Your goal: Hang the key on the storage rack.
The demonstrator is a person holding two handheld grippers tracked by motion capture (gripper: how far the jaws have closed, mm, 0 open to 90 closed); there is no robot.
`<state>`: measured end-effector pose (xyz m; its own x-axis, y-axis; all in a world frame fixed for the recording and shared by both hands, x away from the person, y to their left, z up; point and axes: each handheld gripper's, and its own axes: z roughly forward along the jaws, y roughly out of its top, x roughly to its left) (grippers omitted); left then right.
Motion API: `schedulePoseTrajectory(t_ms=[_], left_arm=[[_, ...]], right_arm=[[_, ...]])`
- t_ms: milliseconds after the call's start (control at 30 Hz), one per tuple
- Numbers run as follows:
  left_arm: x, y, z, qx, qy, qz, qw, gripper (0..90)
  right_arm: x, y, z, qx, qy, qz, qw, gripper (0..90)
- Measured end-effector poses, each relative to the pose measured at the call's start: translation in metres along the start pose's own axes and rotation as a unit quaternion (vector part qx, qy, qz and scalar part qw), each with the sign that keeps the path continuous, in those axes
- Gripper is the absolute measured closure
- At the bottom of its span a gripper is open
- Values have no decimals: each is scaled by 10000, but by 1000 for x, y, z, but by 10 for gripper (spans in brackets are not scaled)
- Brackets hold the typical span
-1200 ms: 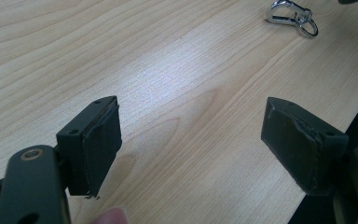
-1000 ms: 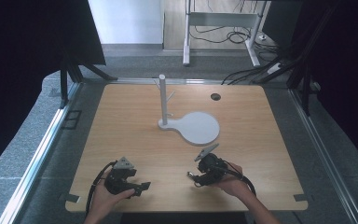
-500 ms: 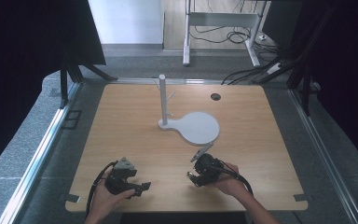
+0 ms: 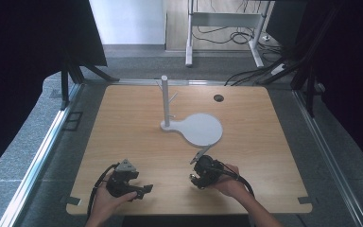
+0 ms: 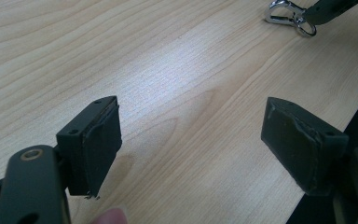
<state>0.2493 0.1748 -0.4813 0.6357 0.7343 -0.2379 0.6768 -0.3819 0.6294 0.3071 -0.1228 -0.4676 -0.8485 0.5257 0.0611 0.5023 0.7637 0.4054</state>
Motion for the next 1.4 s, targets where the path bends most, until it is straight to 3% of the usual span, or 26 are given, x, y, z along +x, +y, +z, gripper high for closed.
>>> schedulePoseTrajectory(t_ms=[600,933,1400], left_arm=[[0,0,-1,-4,1,-4,10000,205],[0,0,0,19,9,7,10000,205],[0,0,1,34,10,23,10000,204]], right_arm=[[2,5,10,227,-92,-126,9996,631],[2,4,14,386,-268,-157,9988,670],[5,4,16,546,-248,-245,9979,816]])
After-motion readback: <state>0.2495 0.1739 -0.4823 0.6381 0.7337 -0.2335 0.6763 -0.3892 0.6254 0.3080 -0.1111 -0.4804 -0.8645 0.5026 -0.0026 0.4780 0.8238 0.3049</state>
